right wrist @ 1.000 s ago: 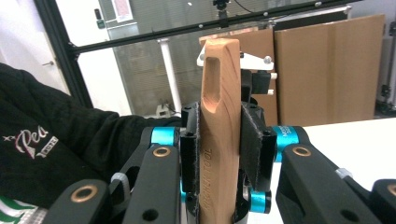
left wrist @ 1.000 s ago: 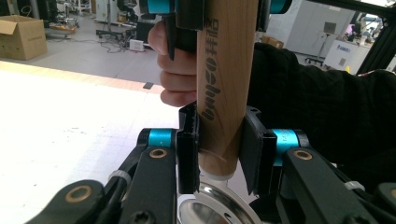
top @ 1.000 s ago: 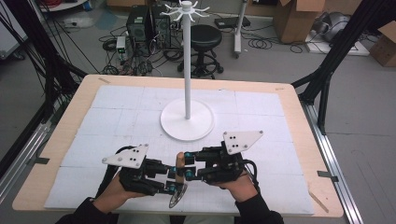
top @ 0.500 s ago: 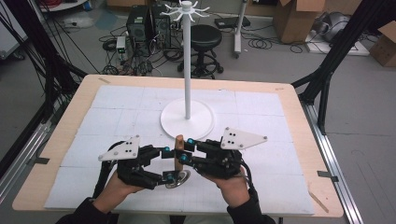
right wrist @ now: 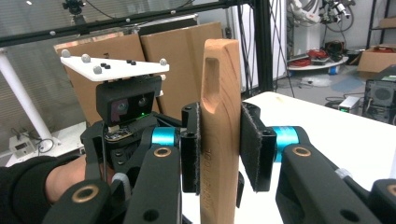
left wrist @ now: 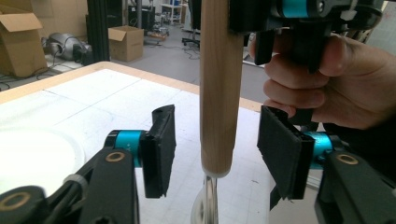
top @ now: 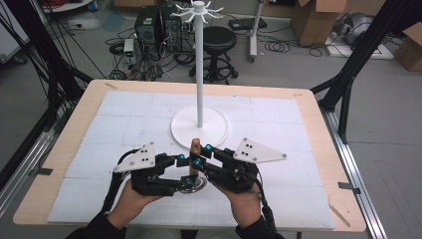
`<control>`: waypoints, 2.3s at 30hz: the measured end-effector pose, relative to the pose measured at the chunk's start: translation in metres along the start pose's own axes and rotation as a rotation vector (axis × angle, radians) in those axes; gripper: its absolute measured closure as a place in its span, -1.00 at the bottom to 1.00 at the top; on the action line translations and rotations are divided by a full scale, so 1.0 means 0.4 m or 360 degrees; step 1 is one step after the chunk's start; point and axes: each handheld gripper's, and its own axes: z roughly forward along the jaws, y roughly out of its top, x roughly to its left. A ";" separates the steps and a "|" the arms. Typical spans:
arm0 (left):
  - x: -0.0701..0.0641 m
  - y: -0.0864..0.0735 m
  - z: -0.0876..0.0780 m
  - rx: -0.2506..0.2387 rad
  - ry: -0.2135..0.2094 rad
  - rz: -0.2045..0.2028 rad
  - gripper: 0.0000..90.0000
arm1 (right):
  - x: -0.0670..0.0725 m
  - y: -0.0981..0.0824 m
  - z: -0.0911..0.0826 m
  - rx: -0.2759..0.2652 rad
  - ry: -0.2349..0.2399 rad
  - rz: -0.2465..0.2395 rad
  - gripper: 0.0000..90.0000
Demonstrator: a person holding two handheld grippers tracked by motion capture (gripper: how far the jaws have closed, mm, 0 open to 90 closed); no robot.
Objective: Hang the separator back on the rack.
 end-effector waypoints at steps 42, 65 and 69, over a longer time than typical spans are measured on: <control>0.185 0.244 0.077 -0.0041 -0.0010 -0.0049 0.61 | -0.221 -0.111 -0.351 -0.0071 -0.0557 0.0013 -0.64; 0.308 0.474 0.118 -0.0086 0.0076 -0.0067 0.61 | -0.236 -0.128 -0.341 -0.0039 -0.0525 0.0021 -0.64; 0.321 0.478 0.119 -0.0089 0.0096 -0.0083 0.61 | -0.236 -0.128 -0.343 -0.0047 -0.0511 0.0031 -0.64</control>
